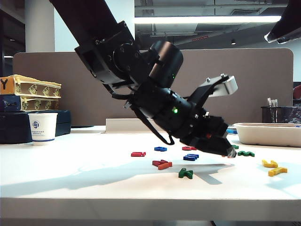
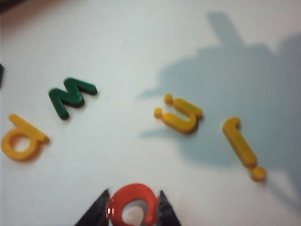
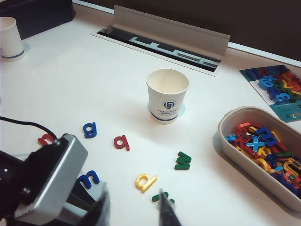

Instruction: Pick up the letter "c" and put it in the paper cup.

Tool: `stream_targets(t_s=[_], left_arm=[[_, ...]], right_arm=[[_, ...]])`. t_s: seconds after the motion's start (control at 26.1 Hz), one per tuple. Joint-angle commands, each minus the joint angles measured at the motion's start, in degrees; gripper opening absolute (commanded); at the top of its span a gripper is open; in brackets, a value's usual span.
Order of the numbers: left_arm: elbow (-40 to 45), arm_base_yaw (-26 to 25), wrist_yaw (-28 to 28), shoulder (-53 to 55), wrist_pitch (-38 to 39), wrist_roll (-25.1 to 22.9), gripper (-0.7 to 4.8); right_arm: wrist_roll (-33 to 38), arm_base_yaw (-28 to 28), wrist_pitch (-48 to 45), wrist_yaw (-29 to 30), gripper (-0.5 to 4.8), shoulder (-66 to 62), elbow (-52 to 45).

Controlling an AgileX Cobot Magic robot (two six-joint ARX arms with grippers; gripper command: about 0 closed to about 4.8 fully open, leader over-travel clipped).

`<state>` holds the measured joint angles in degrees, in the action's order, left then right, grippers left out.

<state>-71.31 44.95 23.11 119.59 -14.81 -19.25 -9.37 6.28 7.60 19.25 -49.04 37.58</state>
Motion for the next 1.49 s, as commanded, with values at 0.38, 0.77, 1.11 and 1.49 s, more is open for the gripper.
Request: stream_targets(t_s=[0.38,0.77,1.11,1.49], left_arm=[[-9.6,-0.7,-3.0,-2.1,0.8,-2.9,1.06],[-16.5,-5.3,-6.4,-2.1,1.6,-4.6,1.06],[-18.9,-7.3,-7.0,-1.3,0.5,-7.2,1.06],[-29.5,-10.4,-7.5,6.3,-0.2,-7.3,1.06]], right_arm=[[-0.1,0.0,-0.5,-0.1,1.31,0.2,0.3],[-0.1,0.7,-0.5,-0.2,1.31,0.6,0.3],[-0.1,0.7,-0.3,-0.2,1.31,0.5,0.3],[-0.1,0.6,0.5,-0.3,1.31,0.3,0.3]])
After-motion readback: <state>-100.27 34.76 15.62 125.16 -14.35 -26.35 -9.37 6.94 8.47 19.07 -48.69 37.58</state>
